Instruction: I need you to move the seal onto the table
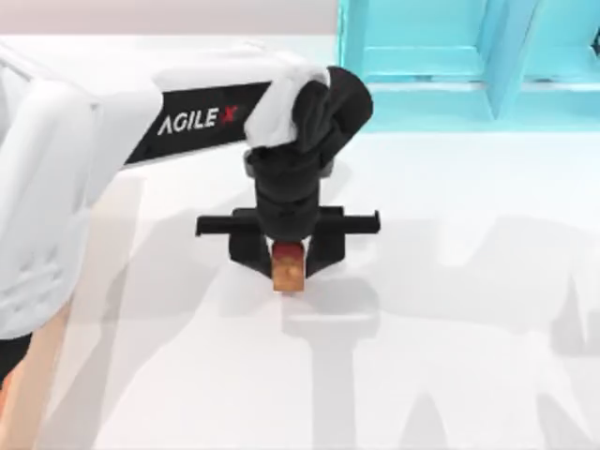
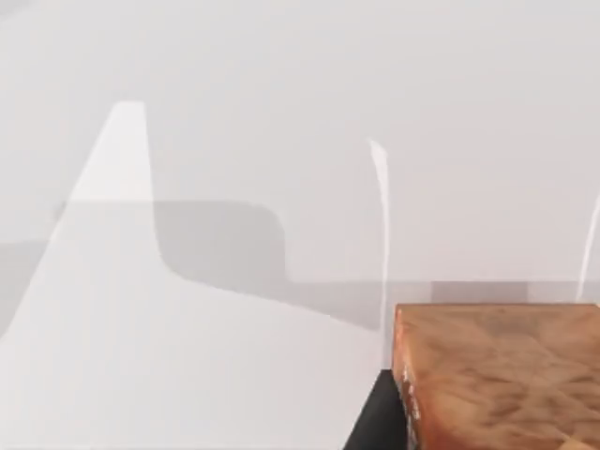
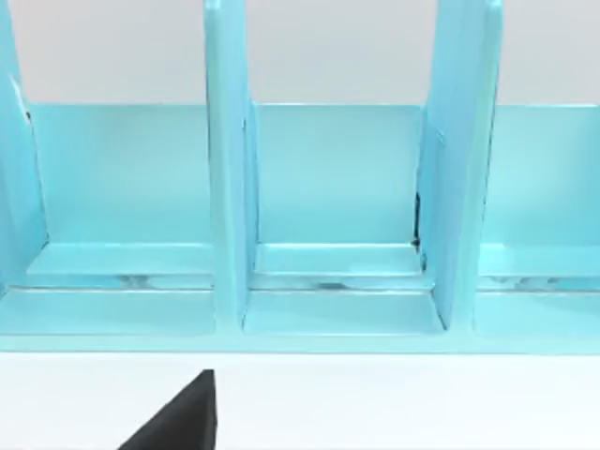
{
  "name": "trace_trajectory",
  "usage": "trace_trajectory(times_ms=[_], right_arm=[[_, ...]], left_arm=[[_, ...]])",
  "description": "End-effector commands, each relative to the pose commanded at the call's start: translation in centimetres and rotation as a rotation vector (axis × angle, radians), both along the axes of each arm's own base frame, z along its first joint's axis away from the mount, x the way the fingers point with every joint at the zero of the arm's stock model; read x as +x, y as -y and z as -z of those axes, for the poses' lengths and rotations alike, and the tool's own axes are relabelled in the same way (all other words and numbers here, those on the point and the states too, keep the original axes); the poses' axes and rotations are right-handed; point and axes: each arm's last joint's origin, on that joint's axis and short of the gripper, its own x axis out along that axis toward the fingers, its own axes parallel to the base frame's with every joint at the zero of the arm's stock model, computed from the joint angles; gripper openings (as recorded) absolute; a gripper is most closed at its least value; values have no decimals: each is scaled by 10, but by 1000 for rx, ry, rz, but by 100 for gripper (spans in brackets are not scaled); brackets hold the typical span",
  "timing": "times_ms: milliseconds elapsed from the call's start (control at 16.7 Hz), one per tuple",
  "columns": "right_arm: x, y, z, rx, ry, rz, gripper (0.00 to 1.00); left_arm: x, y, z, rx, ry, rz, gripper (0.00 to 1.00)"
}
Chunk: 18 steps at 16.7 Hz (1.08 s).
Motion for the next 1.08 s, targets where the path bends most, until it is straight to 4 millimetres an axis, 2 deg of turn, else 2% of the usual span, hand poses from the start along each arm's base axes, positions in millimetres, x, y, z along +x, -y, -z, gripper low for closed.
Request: trace_trajectory(times_ms=[180,960,1080], right_arm=[[0,0,0,0,0,0,100],[0,0,0,0,0,0,100],[0,0,0,0,0,0,100]], left_arm=[[0,0,0,0,0,0,0],[0,0,0,0,0,0,98],[0,0,0,0,0,0,100]])
